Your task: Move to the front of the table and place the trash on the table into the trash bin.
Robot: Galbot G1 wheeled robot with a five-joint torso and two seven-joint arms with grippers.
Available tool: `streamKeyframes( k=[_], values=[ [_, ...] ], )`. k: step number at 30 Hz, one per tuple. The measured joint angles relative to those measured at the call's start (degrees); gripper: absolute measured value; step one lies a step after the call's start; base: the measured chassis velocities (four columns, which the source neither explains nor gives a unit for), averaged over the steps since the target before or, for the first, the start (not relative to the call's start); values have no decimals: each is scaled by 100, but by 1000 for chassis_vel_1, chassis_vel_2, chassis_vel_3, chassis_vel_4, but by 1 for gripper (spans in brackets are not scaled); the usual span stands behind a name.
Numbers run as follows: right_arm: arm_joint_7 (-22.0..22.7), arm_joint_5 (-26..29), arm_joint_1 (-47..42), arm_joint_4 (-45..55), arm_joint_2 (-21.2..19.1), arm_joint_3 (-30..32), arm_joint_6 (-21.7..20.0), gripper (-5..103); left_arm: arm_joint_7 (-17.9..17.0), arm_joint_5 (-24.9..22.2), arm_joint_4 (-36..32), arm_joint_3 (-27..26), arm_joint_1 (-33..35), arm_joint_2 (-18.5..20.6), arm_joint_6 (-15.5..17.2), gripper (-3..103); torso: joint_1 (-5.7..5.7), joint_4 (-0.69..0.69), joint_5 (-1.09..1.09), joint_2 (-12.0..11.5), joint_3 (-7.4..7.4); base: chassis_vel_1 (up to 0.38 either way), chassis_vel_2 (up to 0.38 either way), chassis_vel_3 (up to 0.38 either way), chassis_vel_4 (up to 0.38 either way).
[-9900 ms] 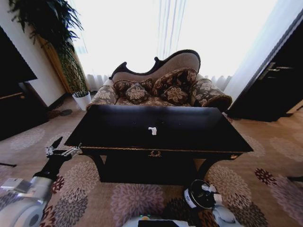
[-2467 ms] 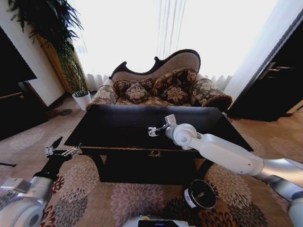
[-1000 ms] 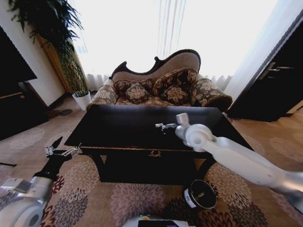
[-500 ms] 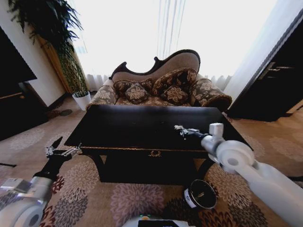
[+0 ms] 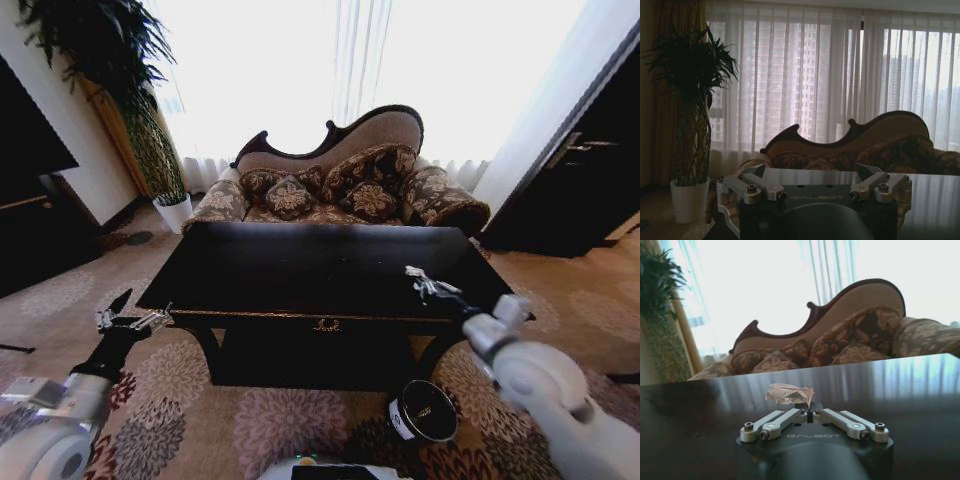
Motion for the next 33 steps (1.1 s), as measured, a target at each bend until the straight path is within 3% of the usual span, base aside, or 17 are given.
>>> streamKeyframes(
  k=[4, 10, 11, 13, 15, 17, 22, 33],
  values=[
    [-171, -175, -234, -12, 158, 190, 225, 0, 0, 0, 0, 0, 0, 0, 0, 100, 0, 1, -2, 0, 0, 0, 0, 0, 0],
    [-443, -763, -526, -99, 409, 346, 942, 0, 0, -1, 0, 0, 0, 0, 0, 100, 0, 1, -2, 0, 0, 0, 0, 0, 0],
    [-610, -1073, -652, -166, 567, 368, 1325, 0, 0, -1, 0, 0, 0, 0, 0, 100, 0, 2, -1, 0, 0, 0, 0, 0, 0],
    [-690, -1152, -707, -197, 628, 381, 1482, 0, 0, 0, 0, 0, 0, 0, 0, 100, 0, 1, 0, 0, 0, 0, 0, 0, 0],
    [-890, -1442, -834, -353, 809, 399, 2033, 0, 0, 0, 0, 0, 0, 0, 0, 100, 0, 1, -1, 0, 0, 0, 0, 0, 0],
    [-923, -1502, -851, -384, 847, 400, 2162, 0, 0, 0, 0, 0, 0, 0, 0, 100, 0, 1, 0, 0, 0, 0, 0, 0, 0],
    [-1177, -1995, -996, -749, 1269, 390, 3174, 0, 0, 0, 0, 0, 0, 0, 0, 100, 0, 0, -1, 0, 0, 0, 0, 0, 0],
    [-1587, -2571, -1096, -1901, 1716, 356, 4392, 0, 0, 0, 0, 0, 0, 0, 0, 100, 0, 1, -1, 0, 0, 0, 0, 0, 0]
  ],
)
